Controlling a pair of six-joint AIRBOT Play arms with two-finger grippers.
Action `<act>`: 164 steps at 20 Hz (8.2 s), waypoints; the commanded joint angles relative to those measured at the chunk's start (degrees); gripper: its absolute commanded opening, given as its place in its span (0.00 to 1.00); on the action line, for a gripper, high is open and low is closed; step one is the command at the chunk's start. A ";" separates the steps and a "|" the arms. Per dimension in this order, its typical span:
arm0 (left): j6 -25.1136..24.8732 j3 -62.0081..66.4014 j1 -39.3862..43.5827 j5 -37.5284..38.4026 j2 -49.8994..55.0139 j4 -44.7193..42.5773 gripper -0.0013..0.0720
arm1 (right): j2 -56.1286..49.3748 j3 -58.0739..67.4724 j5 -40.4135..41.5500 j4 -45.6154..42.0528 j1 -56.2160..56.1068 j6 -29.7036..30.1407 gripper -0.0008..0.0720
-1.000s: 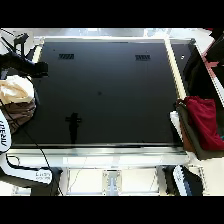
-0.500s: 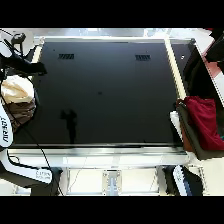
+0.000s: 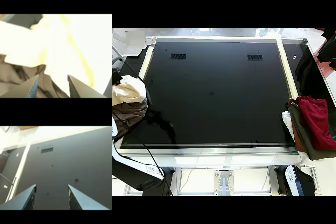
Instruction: Fold the shirts.
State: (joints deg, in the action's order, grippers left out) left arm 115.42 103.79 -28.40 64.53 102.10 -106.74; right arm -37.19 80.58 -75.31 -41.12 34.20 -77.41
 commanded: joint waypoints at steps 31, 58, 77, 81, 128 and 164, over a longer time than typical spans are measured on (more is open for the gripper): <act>-35.28 0.04 10.67 -6.60 -3.34 59.21 0.03 | -0.44 0.07 4.50 -6.49 -0.02 -5.38 0.63; -21.57 -2.10 33.33 2.29 -8.37 55.60 0.89 | -41.44 0.13 13.09 -12.22 -27.43 8.09 0.63; 5.92 -38.62 46.40 -39.43 -13.14 57.53 0.89 | -71.56 18.08 13.20 -37.35 -47.23 9.35 0.63; 5.88 -38.64 46.40 -36.87 -13.14 57.42 0.89 | -73.29 18.45 14.08 -37.88 -47.78 9.35 0.63; -5.86 -38.42 49.90 -52.50 -15.10 80.13 0.03 | -68.35 37.05 -2.32 -47.34 -45.13 4.35 0.03; -64.08 -34.05 14.71 -22.56 -19.34 114.18 0.52 | -67.28 37.22 30.82 -17.75 -40.37 -5.90 0.60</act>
State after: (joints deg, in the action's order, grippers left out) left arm 69.30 67.70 -7.55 40.34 84.73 -13.65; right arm -106.72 117.71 -39.09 -58.63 -8.88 -83.20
